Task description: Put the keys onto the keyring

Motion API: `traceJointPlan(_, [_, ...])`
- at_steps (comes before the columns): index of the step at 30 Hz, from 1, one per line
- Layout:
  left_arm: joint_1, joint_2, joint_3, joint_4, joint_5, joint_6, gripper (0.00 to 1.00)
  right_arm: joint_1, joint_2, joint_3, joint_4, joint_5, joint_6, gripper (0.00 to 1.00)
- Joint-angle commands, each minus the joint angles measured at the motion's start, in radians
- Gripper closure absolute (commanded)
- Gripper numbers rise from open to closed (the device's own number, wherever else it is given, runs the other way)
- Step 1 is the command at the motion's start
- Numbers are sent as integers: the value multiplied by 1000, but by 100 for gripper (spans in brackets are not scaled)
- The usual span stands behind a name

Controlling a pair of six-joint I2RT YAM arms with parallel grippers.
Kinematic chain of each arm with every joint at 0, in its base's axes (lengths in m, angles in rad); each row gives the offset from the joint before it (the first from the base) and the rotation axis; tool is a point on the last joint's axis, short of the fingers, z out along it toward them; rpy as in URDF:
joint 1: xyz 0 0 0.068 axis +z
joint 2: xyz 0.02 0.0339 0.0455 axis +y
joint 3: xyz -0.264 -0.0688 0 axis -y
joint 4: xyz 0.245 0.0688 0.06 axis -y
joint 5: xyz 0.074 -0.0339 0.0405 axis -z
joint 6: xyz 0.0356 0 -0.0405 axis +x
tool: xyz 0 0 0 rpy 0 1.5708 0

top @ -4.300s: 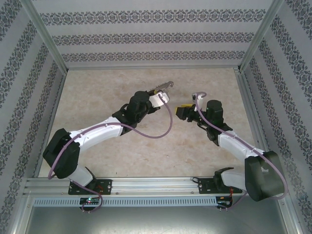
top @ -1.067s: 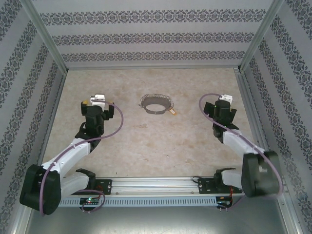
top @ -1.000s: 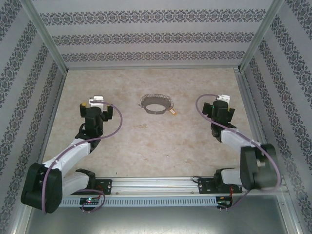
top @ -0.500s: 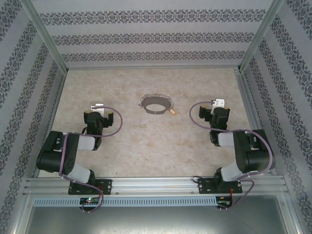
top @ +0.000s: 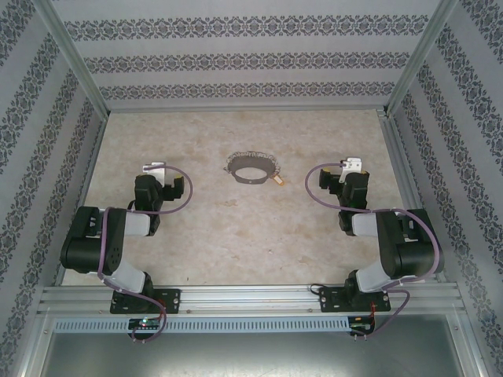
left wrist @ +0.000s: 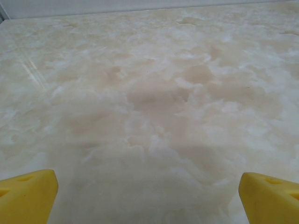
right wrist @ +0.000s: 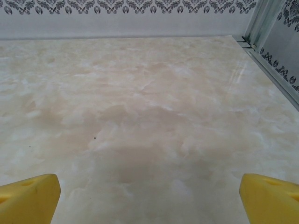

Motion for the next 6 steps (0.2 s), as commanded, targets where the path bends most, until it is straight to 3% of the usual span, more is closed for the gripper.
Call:
traceJointPlan(1, [8,3,16,2,22,-19,0,-9,-3,8,20,-23,-9,2])
traceJointPlan(6, [9,2,15,1,22,-17,0,-9,-9,-2,31,-24,-11,2])
